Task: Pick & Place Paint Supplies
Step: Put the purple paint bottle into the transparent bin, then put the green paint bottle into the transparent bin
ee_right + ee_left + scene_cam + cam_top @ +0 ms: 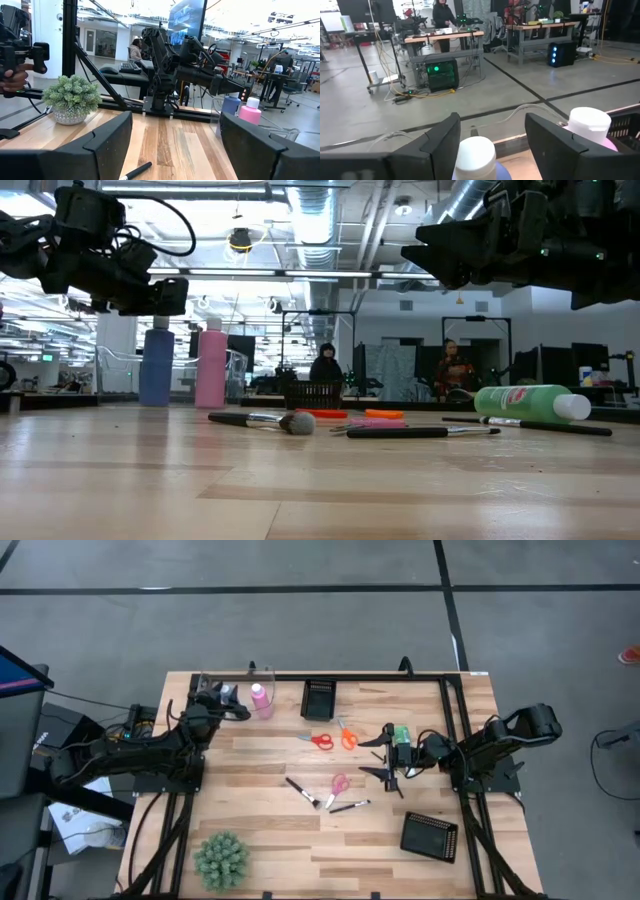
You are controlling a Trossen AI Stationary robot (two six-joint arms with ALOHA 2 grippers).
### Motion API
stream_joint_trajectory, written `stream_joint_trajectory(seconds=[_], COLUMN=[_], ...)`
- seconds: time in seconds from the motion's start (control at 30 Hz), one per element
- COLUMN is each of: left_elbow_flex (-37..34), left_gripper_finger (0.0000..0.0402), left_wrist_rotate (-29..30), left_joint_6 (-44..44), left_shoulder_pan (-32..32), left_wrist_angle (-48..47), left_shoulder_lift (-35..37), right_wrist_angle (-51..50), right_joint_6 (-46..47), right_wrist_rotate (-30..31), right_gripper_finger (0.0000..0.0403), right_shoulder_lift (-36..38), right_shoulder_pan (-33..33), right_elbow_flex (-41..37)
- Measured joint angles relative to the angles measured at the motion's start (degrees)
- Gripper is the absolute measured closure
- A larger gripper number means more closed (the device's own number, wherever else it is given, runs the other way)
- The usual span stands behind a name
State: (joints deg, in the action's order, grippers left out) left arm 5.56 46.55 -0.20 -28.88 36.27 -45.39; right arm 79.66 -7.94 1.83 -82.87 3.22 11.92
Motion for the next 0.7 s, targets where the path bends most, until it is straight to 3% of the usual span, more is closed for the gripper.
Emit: stream_joint_trajectory(seconds=[0.7], left_elbow_flex=[0.0], left_gripper_finger=[0.0105], left_wrist_rotate=[0.54], left_joint_6=[7.53], left_shoulder_pan=[0.0], left_wrist_angle=[4.84], left_shoulder_lift=[0.02], right_wrist_angle=[0.0], right_joint_6=[0.0], right_wrist_rotate=[-0.02], right_gripper_finger=[0.0117], right_shoulder_lift=[0.0], right_shoulder_pan=[0.0], right_elbow_flex=[0.0])
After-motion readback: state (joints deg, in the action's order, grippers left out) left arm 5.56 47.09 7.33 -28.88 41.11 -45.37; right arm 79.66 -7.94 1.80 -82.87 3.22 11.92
